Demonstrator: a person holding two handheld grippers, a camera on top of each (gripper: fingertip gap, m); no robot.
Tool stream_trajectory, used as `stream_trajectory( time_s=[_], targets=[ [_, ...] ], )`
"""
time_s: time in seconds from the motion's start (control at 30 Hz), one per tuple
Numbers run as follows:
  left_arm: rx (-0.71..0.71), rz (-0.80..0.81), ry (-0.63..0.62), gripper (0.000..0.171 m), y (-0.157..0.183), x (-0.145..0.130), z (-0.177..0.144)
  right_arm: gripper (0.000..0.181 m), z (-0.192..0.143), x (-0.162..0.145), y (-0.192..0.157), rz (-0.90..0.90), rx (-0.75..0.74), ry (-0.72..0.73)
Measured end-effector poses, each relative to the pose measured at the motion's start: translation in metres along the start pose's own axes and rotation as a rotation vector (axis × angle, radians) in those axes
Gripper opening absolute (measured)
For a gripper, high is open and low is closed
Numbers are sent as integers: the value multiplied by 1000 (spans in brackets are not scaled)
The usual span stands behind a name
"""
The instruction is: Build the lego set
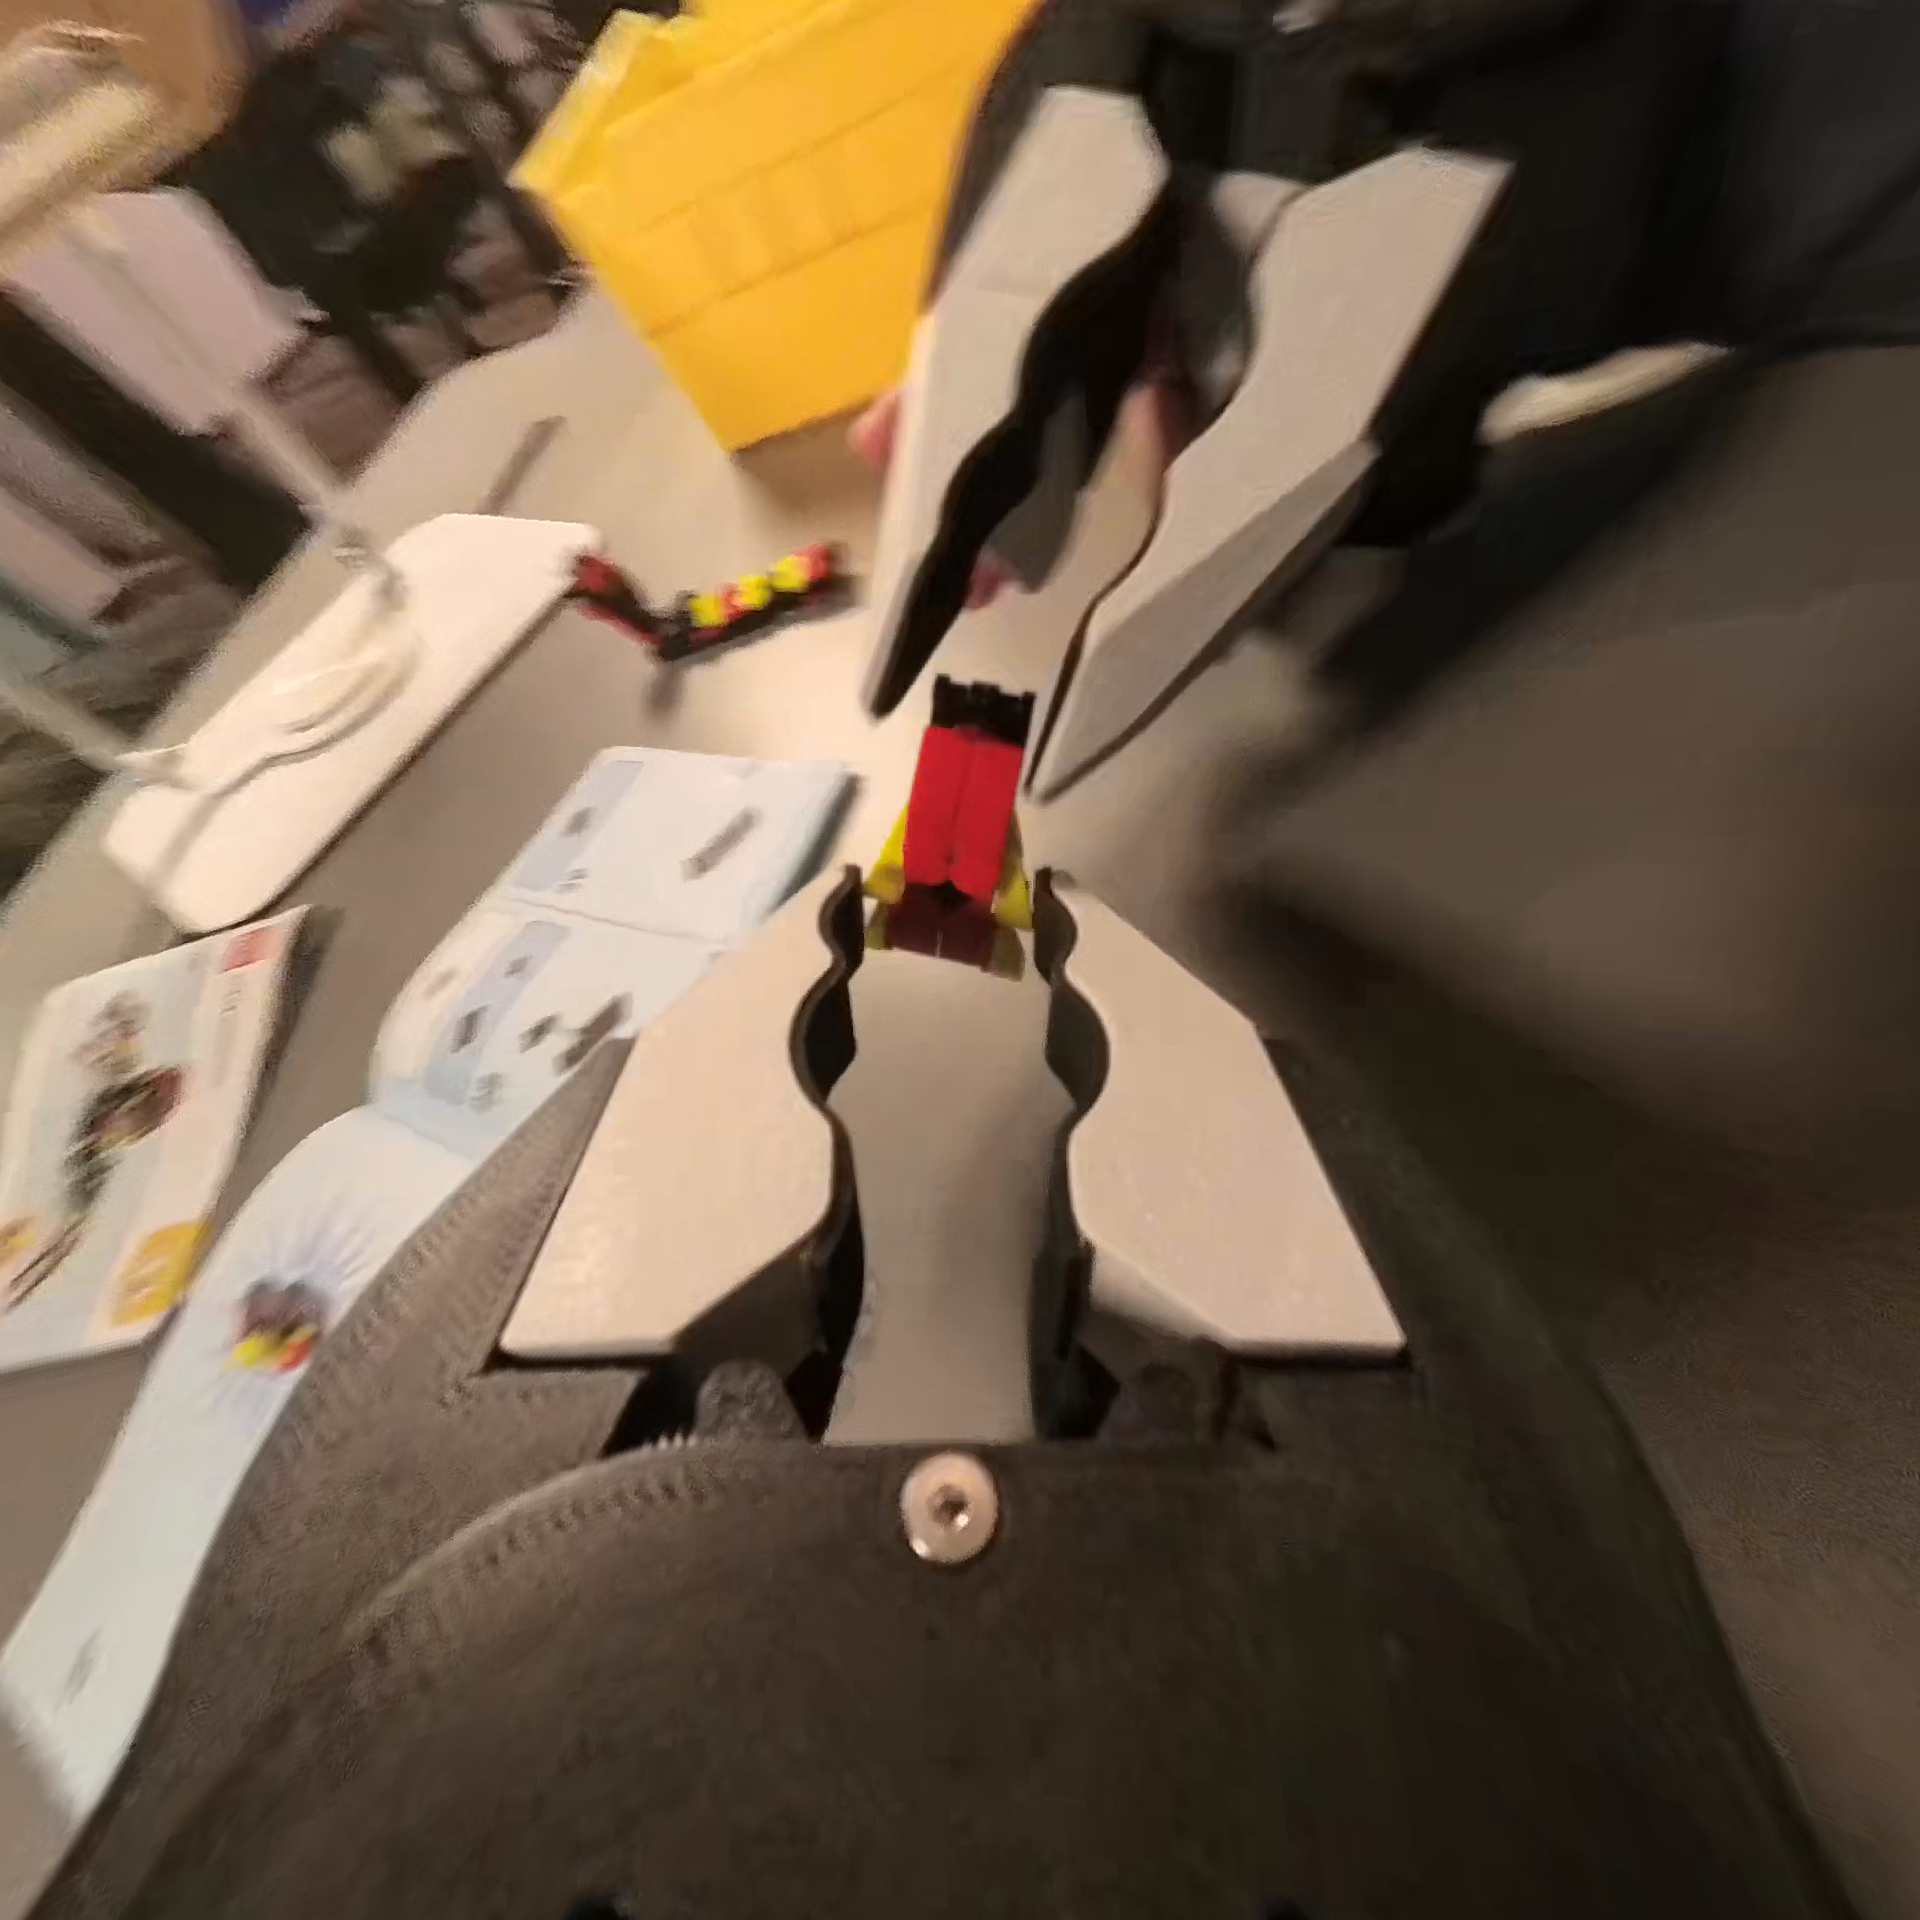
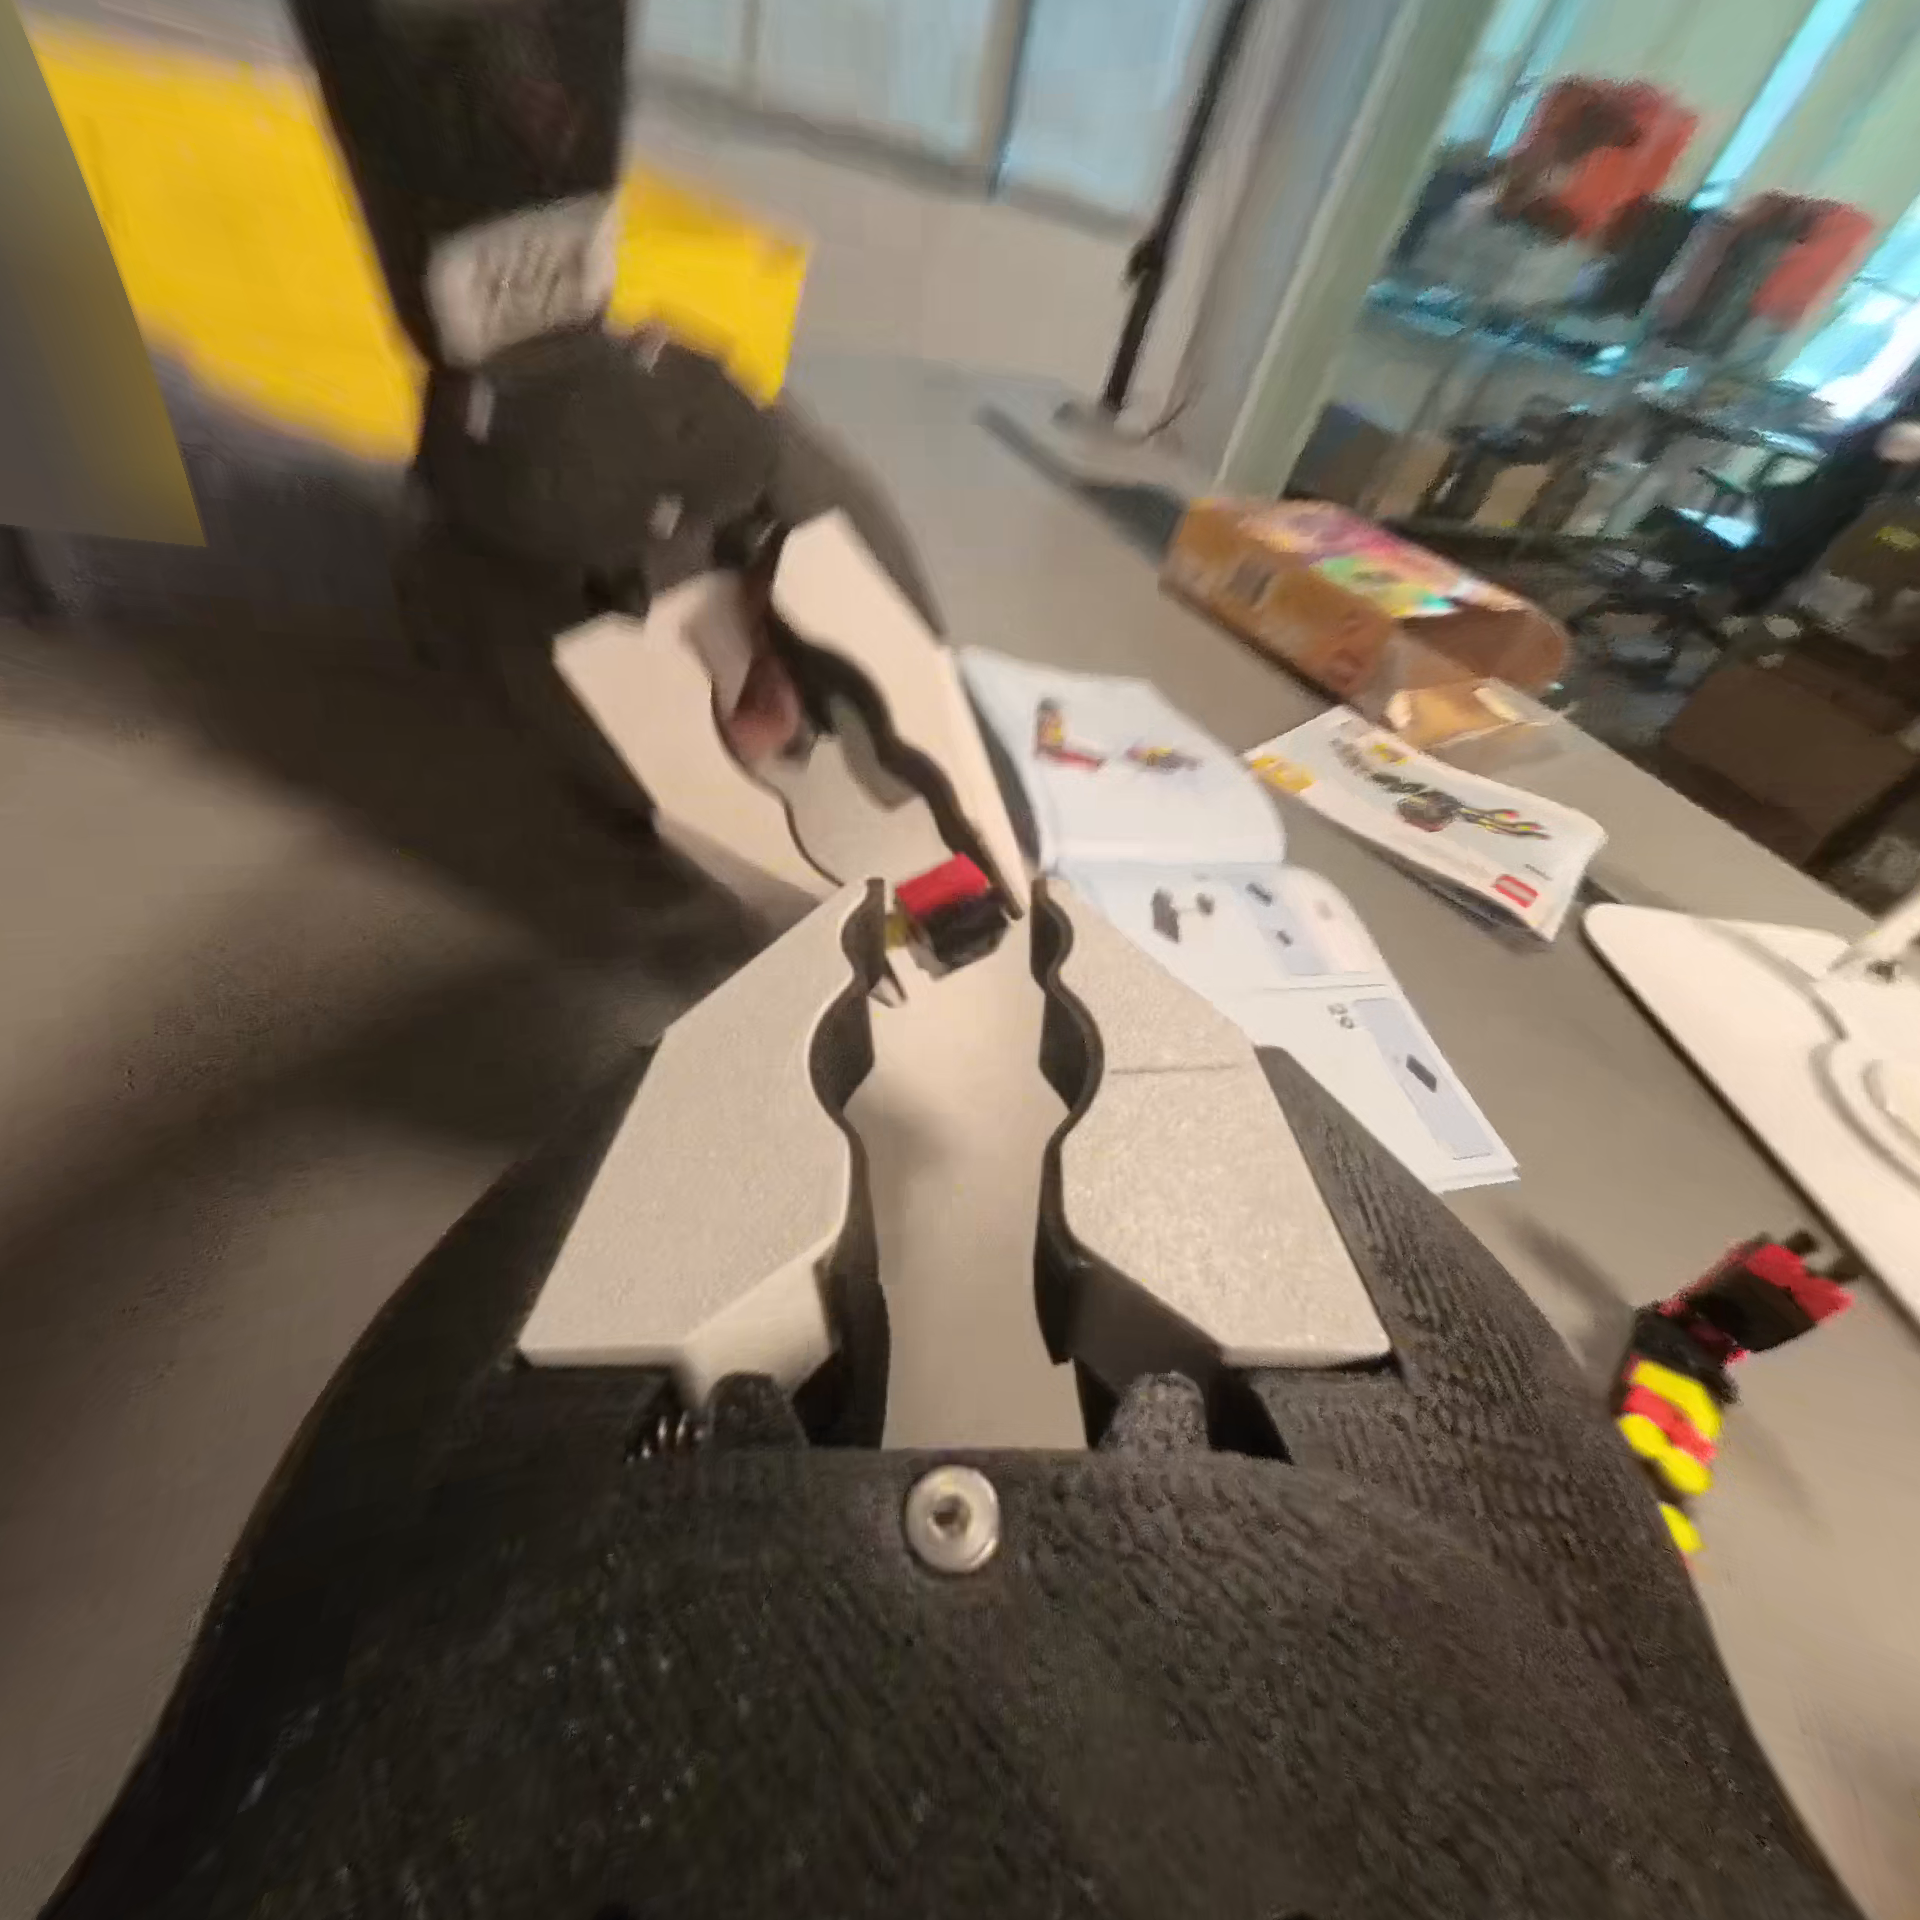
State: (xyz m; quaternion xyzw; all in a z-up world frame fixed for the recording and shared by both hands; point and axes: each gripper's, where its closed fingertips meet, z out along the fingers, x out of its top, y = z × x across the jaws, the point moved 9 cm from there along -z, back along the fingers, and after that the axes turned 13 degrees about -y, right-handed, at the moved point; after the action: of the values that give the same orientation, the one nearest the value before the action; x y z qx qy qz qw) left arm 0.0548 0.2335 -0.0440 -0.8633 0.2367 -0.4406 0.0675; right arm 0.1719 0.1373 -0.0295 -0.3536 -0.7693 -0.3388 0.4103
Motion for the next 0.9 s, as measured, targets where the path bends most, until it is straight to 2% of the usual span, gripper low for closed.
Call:
stream_trajectory(
  time_s=[0.07,0.13,0.33,0.57,0.7,0.73,0.8,0.9],
  targets=[
    [169,-66,28,31,-11,-1,-3,27,-2,6,12,217,-22,114],
    [318,-115,55,31,-18,1,-5,35,2,8,17,386,-1,162],
    [508,-57,58,32,-11,15,4,32,16,5,19,677,-43,175],
    [556,-30,63,31,-6,30,15,23,13,3,22,697,-38,196],
    [561,-14,68,32,-5,34,22,23,7,-1,28,646,-44,174],
    [547,-23,69,34,-5,35,25,22,4,-3,31,625,-63,164],
    [501,-49,70,53,-7,37,29,22,-10,-9,43,578,-136,162],
    [416,-162,77,58,-21,42,39,23,-38,-19,63,530,-234,174]
  ],
)
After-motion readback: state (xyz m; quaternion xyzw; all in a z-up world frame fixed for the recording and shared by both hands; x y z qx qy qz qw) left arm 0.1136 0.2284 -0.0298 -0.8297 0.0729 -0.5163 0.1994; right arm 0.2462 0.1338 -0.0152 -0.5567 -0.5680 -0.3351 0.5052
